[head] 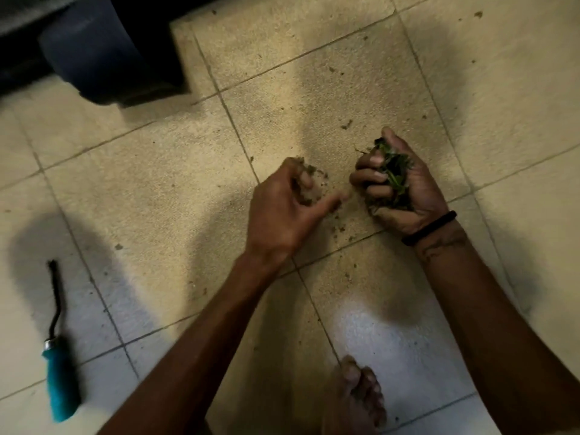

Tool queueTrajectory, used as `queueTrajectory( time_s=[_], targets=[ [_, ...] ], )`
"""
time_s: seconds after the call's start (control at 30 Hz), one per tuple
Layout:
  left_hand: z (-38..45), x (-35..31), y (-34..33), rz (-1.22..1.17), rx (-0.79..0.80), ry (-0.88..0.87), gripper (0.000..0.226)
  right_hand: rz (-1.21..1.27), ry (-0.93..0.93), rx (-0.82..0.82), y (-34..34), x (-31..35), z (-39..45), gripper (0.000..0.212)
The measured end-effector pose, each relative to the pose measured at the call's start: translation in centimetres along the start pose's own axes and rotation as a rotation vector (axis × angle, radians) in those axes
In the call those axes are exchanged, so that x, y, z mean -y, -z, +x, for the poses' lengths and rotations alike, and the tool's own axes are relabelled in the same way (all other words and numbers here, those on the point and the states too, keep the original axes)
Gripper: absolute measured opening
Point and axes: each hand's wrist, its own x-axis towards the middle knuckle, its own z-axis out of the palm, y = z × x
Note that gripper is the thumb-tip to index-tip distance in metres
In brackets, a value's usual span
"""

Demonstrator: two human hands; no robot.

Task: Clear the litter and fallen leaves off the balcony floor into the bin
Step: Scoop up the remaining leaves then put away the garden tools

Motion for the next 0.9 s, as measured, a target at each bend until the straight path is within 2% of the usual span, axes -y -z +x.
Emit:
queueTrajectory(
  time_s=[0.07, 0.1, 0.13, 0.2, 0.3, 0.37, 0.43, 0.53, 0.67, 0.8, 0.9],
  targets=[
    [-0.9, 1.2, -1.4, 0.408, 0.069, -0.195, 0.055, 0.011, -0.012, -0.027, -0.7, 0.4, -0.8, 0.038],
    [-1.1, 1.8, -1.8, 0.486, 0.098, -0.256, 0.048, 0.018, -0.012, -0.035, -1.3, 0.5, -1.4, 0.040],
    [-1.2, 2.0, -1.7, 0.491, 0.108, -0.288, 0.042, 0.020, -0.012, -0.053, -2.3, 0.5, -2.4, 0.041],
    [-0.9, 2.0, -0.9, 0.411, 0.131, -0.247, 0.036, 0.021, -0.025, -0.097, -4.8, 0.4, -4.6, 0.044],
    [-1.1, -0.9, 3.0, 0.080, 0.028, 0.047, 0.027, -0.013, -0.072, -0.184, -10.8, -0.3, -9.0, 0.036],
    [-1.9, -4.8, 6.7, -0.300, -0.033, 0.278, 0.029, -0.054, -0.108, -0.208, -15.1, -1.1, -11.7, 0.031],
    [-4.8, -10.6, 12.0, -0.720, -0.023, 0.477, 0.031, -0.080, -0.134, -0.229, -20.6, -2.1, -14.4, 0.033],
    [-10.5, -19.4, 19.9, -1.278, -0.026, 0.661, 0.026, -0.119, -0.139, -0.257, -30.3, -4.0, -18.1, 0.031],
    [-18.4, -29.3, 32.4, -1.743, -0.367, 0.739, 0.011, -0.342, 0.019, -0.308, -46.2, -9.4, -23.2, 0.026],
    [-24.4, -36.8, 44.8, -2.055, -0.681, 0.683, 0.023, -0.491, 0.150, -0.342, -60.3, -16.7, -27.4, 0.025],
    [-28.5, -39.3, 52.6, -2.164, -0.847, 0.591, 0.030, -0.668, 0.200, -0.335, -68.2, -22.5, -29.5, 0.027]
  ],
)
